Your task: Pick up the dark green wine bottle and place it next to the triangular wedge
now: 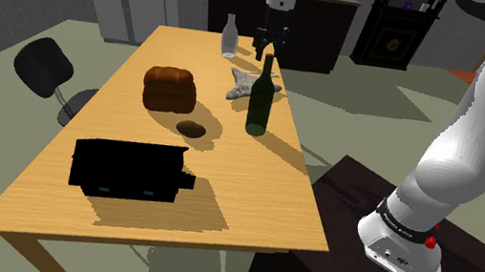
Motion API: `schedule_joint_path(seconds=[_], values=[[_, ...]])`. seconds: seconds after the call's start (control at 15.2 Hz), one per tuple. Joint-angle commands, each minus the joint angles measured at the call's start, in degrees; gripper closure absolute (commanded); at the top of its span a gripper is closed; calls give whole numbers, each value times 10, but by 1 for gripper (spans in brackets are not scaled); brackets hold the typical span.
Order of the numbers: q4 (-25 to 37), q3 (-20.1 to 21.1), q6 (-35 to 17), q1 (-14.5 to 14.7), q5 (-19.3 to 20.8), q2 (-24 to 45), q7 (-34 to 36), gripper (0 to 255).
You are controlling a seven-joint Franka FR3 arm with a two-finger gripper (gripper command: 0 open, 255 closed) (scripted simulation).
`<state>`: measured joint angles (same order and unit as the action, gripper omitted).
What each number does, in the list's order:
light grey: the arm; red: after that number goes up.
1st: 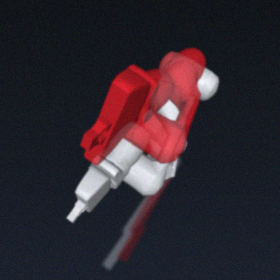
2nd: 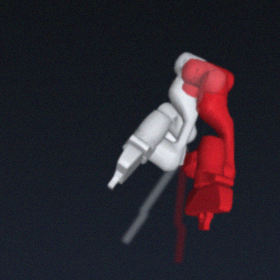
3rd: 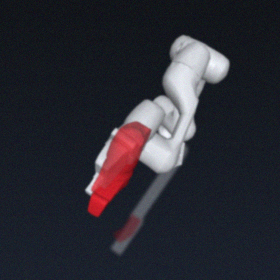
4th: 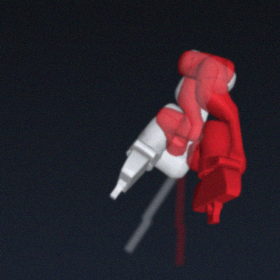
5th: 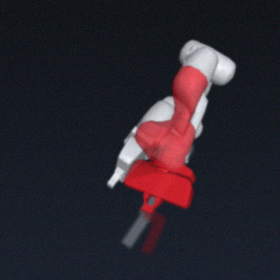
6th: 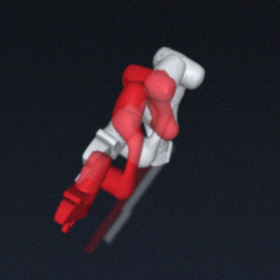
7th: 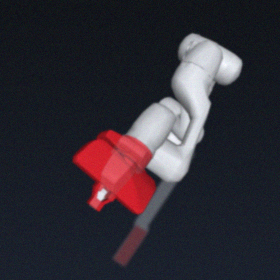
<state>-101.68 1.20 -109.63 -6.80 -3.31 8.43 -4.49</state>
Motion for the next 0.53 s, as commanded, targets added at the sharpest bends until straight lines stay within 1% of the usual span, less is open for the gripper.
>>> schedule_joint_path(seconds=[0.0,0.2,0.46], values=[[16,0,19,0,0,-3,0,0],[65,-1,71,-2,1,-6,1,0],[65,-1,71,-2,1,-6,1,0]])
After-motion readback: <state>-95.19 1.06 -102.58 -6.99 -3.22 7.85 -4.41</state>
